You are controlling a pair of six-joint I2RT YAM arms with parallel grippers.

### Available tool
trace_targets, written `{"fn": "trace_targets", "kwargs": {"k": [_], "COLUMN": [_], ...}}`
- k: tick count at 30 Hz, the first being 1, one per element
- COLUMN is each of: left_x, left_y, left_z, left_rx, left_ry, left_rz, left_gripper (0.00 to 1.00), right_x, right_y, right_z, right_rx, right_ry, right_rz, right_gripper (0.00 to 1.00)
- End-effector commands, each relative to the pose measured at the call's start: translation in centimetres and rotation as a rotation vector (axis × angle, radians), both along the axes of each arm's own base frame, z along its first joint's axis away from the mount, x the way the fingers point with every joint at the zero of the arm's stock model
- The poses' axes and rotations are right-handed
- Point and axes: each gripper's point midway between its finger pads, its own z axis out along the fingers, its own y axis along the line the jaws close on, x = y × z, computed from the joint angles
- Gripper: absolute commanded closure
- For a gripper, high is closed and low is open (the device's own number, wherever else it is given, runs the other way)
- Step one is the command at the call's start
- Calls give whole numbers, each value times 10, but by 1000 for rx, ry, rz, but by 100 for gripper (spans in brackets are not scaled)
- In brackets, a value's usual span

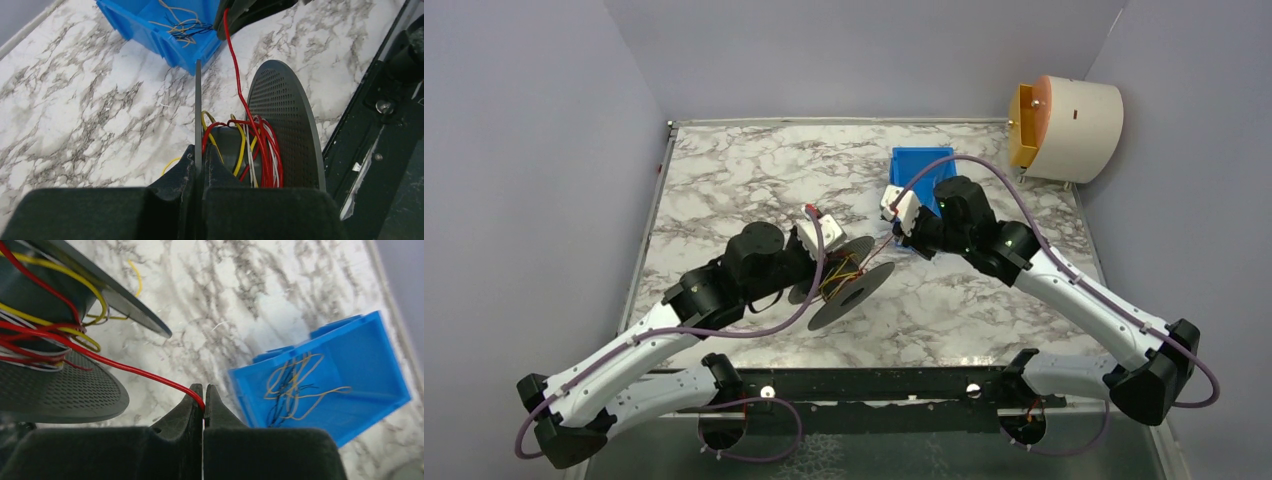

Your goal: Wrap the cables

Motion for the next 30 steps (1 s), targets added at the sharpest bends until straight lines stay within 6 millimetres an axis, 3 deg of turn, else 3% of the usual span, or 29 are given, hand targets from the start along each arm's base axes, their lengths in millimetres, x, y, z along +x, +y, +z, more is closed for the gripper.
{"fn": "trace_targets", "kwargs": {"k": [1,9,19,25,30], "left_x": [-32,-57,-87,-103,-100], "left_y": [-1,4,-5,-12,-18], "left_z": [54,96,138,157,170], "left_rx": [-128,-223,-400,-499,-565], "left_ry": [-61,-83,-100,-95,-103], "left_rz": [-148,-235,-382,-472,-473], "left_gripper": [100,100,100,100,100], "right_x": [-16,-66,-138,-163,-172], "right_y": [9,19,27,23,20], "right_z": [-15,-32,-20,-12,-7], "right_rx": [129,306,541,591,636], "right_ry": [161,425,590,628,626], "right_rz": [70,223,560,693,720], "right_gripper": [99,99,99,99,99]}}
